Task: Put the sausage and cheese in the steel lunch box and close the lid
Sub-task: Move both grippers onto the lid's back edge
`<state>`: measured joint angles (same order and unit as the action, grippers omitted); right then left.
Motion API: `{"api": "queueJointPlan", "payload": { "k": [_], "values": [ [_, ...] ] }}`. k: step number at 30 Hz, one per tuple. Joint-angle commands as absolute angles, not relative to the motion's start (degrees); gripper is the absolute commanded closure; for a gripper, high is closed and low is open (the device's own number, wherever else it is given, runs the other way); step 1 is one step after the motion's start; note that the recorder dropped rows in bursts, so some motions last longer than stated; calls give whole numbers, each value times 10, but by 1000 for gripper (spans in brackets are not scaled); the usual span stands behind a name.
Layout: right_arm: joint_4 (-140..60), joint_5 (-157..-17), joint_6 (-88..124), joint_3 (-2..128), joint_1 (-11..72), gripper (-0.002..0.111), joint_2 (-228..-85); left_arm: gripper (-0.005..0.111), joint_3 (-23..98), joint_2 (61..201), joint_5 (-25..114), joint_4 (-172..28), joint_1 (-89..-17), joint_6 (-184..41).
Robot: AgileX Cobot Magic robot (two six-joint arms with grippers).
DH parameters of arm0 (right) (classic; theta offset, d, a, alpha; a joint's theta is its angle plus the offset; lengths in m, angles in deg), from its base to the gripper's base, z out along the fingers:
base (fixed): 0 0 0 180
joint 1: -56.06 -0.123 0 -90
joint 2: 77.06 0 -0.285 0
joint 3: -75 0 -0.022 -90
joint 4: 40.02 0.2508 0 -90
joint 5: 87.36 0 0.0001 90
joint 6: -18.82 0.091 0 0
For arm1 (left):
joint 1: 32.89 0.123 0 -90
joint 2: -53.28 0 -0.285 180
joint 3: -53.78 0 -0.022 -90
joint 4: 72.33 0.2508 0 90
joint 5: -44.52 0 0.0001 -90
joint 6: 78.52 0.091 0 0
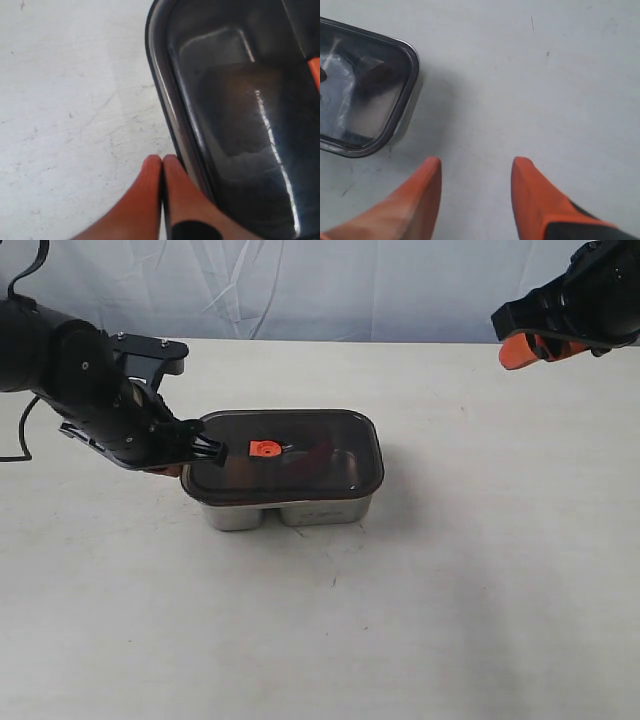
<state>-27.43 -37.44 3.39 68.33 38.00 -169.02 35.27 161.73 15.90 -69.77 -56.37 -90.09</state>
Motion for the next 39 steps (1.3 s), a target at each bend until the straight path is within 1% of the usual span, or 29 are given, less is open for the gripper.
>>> {"api": "queueJointPlan", "payload": {
  "k": [1, 5, 10, 11, 12, 13, 16, 17, 28, 34, 39],
  "values": [
    [-280, -381, 34, 684, 381, 65, -1691, 107, 355, 1615, 147, -650, -565, -920],
    [-280, -381, 34, 684, 381, 65, -1691, 107, 355, 1598, 144, -592, -565, -972],
    [-271, -388, 34, 684, 381, 65, -1692, 107, 355, 1562, 155, -592, -565, -978],
    [-258, -393, 34, 684, 381, 67, -1692, 107, 355, 1557, 167, -599, -565, -978],
    [-248, -400, 34, 684, 381, 69, -1693, 107, 355, 1552, 177, -604, -565, -978],
    [-233, -407, 34, 684, 381, 75, -1696, 107, 355, 1551, 188, -613, -565, -977],
    [-185, -436, 34, 684, 376, 102, -1710, 107, 355, 1552, 225, -654, -565, -946],
    [-172, -452, 34, 684, 371, 108, -1718, 107, 355, 1552, 231, -665, -565, -935],
    [-94, -544, 15, 684, 308, 108, -1833, 107, 355, 1558, 257, -760, -565, -849],
    [-69, -555, 2, 684, 273, 108, -1887, 107, 355, 1592, 272, -774, -565, -832],
    [-68, -555, 2, 684, 256, 108, -1904, 107, 355, 1619, 285, -781, -565, -824]
  ]
}}
